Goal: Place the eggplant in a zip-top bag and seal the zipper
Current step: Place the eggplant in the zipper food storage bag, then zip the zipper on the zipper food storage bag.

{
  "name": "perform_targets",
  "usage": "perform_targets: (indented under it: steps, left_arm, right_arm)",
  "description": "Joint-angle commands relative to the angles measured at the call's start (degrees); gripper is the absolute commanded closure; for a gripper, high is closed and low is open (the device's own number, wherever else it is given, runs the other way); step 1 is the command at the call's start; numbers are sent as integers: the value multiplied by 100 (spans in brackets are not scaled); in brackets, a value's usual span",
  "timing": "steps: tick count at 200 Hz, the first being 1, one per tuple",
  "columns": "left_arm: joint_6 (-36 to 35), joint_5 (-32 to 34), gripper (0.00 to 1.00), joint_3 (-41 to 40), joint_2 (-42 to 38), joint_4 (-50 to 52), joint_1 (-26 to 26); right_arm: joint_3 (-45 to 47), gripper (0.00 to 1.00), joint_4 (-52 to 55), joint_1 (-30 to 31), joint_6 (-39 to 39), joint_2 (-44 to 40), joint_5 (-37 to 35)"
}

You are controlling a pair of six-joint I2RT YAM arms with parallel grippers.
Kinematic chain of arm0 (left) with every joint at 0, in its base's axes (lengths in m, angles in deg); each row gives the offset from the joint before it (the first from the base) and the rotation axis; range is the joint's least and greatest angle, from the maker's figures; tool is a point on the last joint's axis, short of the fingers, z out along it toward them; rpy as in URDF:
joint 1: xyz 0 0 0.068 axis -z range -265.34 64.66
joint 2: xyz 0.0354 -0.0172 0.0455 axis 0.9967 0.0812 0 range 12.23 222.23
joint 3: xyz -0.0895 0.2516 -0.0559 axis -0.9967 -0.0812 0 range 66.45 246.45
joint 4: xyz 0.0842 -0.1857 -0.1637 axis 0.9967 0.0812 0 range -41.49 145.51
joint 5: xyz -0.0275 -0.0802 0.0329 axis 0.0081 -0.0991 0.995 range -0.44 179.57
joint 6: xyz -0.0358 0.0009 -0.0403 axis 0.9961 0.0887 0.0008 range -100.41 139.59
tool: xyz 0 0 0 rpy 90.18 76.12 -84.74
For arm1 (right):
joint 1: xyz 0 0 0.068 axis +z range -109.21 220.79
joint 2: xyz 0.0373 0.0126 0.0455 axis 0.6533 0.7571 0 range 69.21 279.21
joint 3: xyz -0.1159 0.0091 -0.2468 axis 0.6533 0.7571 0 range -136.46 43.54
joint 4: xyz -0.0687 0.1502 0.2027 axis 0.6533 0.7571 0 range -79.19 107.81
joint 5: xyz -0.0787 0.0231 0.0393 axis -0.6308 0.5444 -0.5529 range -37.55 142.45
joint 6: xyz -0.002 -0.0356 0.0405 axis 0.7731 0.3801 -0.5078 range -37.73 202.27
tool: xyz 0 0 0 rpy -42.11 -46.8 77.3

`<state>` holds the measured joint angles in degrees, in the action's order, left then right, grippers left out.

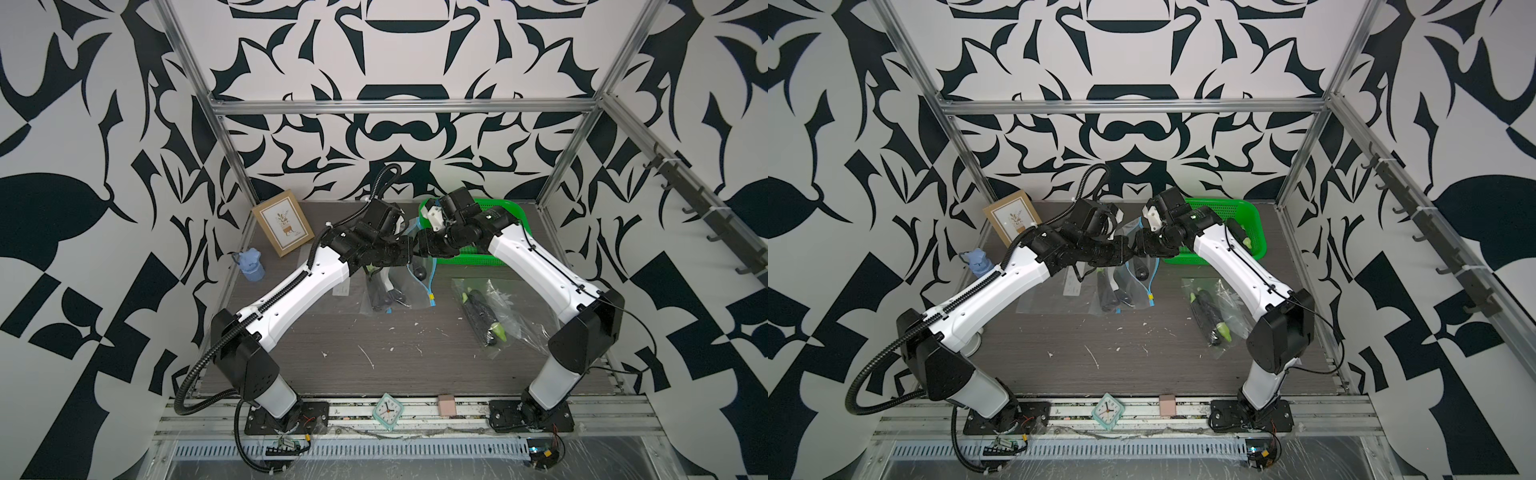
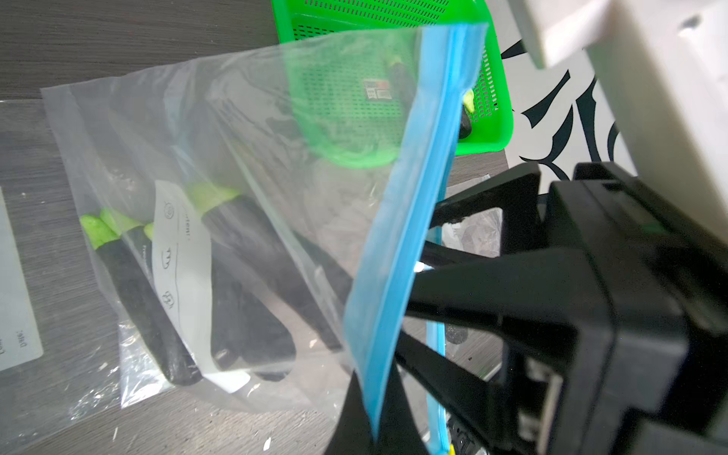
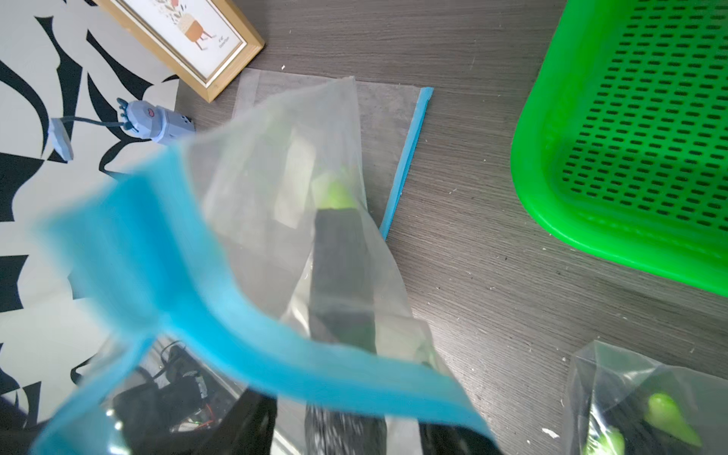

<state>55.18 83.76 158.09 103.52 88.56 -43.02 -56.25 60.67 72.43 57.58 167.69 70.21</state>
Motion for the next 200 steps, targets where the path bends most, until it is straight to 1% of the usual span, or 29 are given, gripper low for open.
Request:
perform_targets:
  steps: [1,17,40,53,71,85,103,113,134,152,168,200]
  left_arm:
    - [282,33,100,199,-60,-60,-49]
    - [590,292,100,258,-101,-116,-104]
    - [1085,691,100,212,-294,-456,-116]
    - [1363,887,100,143,-434,-731,-118]
    - [1760,1081,100,28,-583,-1131,-119]
    - [2063,1239,100,-39,-662,-1350,-112]
    - [2301,1425,100,-6,-691,-1436,-117]
    - [2338,1463,100,40,-695,-1458,-116]
    - [2338,1504,100,195,-650,-1410,-119]
    - [2350,1486,100,219,-638,-1446,-116]
    - [2357,1456,100,267,-609,-1457,-112]
    - [2356,1395,100,312,-568,-1422,-118]
  right_arm:
    - [-401,37,-131,141,176,-526,-3]
    - [-475,37,-105,150,384,-830,35]
    - [-52,37,-405,132,702,-1514,104]
    - [397,36,-705,86,807,-1957,95]
    - [1240,37,-1402,6,1051,-2580,322]
    - [1997,42,-2045,-103,1059,-3046,474]
    - [2884,49,-2818,-391,1044,-3474,915]
    - [3225,51,-3101,-496,1072,-3623,1203]
    - [3781,52,-3566,-501,1348,-3888,1375]
    - [4077,46,-3888,-501,1481,-3950,1355]
    - [4320,43,-4242,-501,1525,-3951,1345]
    - [4540,42,-4649,-501,1599,-3919,1000]
